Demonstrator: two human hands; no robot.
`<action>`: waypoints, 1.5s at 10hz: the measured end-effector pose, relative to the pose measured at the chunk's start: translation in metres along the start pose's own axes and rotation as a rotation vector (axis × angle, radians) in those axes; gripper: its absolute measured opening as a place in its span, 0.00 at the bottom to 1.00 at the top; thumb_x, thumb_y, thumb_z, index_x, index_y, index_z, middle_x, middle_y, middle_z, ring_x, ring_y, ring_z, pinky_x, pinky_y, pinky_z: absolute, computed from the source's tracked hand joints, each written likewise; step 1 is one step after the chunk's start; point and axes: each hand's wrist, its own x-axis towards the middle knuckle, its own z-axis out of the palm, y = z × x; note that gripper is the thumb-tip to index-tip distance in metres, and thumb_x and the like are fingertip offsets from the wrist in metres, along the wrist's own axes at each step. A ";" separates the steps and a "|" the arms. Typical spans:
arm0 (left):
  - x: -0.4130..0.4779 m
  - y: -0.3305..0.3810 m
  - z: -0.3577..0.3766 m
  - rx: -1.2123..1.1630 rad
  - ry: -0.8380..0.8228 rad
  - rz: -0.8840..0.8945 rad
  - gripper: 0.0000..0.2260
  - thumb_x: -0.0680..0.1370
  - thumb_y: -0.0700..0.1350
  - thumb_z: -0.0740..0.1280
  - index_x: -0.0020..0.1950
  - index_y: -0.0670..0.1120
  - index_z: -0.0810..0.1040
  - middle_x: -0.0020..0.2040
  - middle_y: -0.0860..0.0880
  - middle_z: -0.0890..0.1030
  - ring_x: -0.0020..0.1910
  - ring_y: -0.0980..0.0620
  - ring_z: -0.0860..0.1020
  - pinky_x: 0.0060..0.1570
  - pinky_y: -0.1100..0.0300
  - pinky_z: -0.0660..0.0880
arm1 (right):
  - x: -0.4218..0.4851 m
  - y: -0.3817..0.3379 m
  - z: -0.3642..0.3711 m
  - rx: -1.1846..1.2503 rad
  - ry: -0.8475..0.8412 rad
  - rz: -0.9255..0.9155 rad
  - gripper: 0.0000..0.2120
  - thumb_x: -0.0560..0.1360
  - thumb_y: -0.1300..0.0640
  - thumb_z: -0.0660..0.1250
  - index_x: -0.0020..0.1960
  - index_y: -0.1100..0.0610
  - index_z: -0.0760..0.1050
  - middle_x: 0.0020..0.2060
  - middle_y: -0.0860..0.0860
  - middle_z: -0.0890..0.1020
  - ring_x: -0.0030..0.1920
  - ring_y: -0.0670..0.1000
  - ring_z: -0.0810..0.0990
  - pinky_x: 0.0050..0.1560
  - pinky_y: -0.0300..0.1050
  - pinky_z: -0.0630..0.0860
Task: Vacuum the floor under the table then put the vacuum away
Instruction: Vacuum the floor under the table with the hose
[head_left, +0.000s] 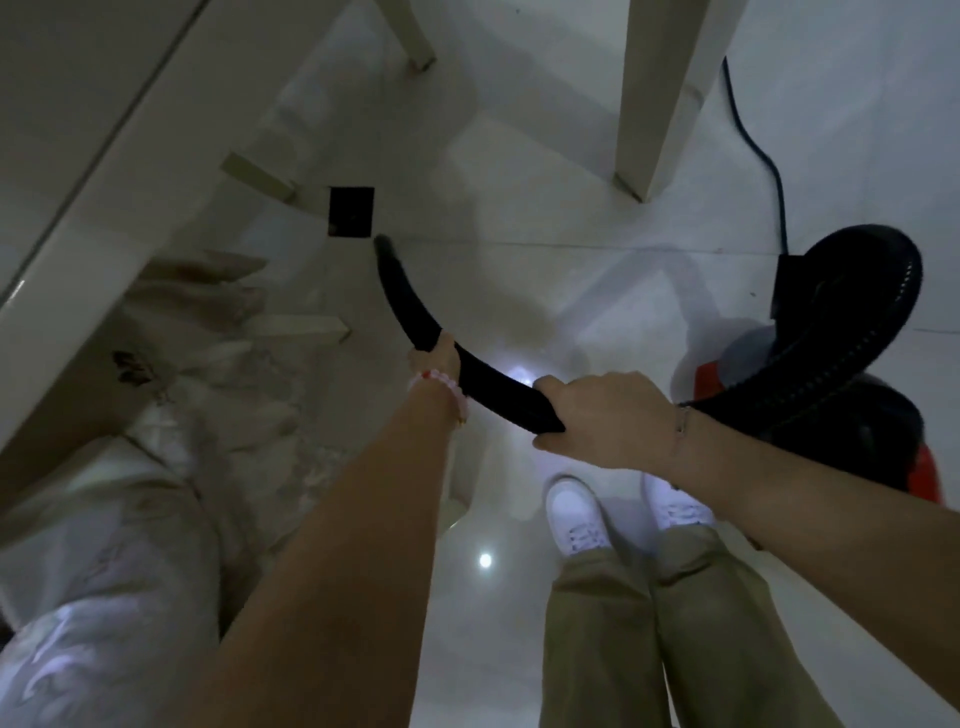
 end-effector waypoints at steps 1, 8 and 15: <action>0.001 0.005 -0.010 -0.198 -0.065 -0.058 0.20 0.78 0.46 0.66 0.68 0.42 0.68 0.60 0.43 0.75 0.59 0.44 0.76 0.52 0.53 0.76 | 0.004 -0.006 0.001 -0.037 0.077 -0.009 0.22 0.78 0.42 0.55 0.63 0.58 0.65 0.48 0.56 0.81 0.39 0.58 0.75 0.38 0.44 0.62; 0.044 0.105 0.021 0.203 -0.063 0.265 0.30 0.79 0.51 0.64 0.77 0.45 0.57 0.71 0.43 0.70 0.53 0.48 0.72 0.50 0.55 0.73 | 0.063 0.014 -0.036 -0.099 0.204 0.022 0.20 0.78 0.46 0.59 0.63 0.58 0.66 0.52 0.56 0.80 0.51 0.59 0.79 0.41 0.44 0.63; -0.035 0.003 0.045 -0.012 -0.233 0.116 0.25 0.74 0.35 0.68 0.69 0.43 0.65 0.41 0.44 0.74 0.33 0.51 0.76 0.28 0.61 0.79 | -0.045 0.027 0.034 -0.135 0.308 0.204 0.19 0.44 0.53 0.79 0.29 0.56 0.73 0.19 0.50 0.71 0.16 0.51 0.70 0.26 0.37 0.57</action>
